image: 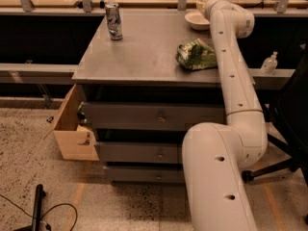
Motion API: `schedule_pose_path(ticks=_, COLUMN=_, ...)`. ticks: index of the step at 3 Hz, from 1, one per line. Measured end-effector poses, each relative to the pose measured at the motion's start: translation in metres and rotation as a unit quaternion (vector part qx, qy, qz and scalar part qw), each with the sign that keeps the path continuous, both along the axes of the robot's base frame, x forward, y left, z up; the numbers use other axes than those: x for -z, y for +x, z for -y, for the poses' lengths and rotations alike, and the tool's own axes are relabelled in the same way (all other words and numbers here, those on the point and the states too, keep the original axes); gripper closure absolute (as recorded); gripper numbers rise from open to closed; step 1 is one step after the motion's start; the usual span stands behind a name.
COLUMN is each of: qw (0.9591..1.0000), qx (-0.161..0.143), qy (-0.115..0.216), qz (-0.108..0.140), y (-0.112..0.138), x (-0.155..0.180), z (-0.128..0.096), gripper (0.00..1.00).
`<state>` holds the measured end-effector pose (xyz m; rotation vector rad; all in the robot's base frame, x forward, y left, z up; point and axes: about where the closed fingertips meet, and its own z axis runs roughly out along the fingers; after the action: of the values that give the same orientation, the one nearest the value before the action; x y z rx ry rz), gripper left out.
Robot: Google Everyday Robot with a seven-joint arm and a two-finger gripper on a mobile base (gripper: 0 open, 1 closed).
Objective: Place orange can into paper bowl
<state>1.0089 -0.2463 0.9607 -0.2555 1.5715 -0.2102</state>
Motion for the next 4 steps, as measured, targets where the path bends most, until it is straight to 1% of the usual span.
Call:
schedule_pose_path(ticks=1, qw=0.9999, qx=0.000, qy=0.003, qz=0.012, y=0.000, x=-0.004, z=0.002, gripper=0.82)
schedule_pose_path(ticks=3, qw=0.9992, qx=-0.040, qy=-0.005, qz=-0.008, y=-0.006, x=-0.002, z=-0.013, gripper=0.36)
schedule_pose_path(ticks=4, qw=0.9983, qx=-0.054, qy=-0.009, qz=-0.018, y=-0.009, x=0.002, z=-0.017, gripper=0.12)
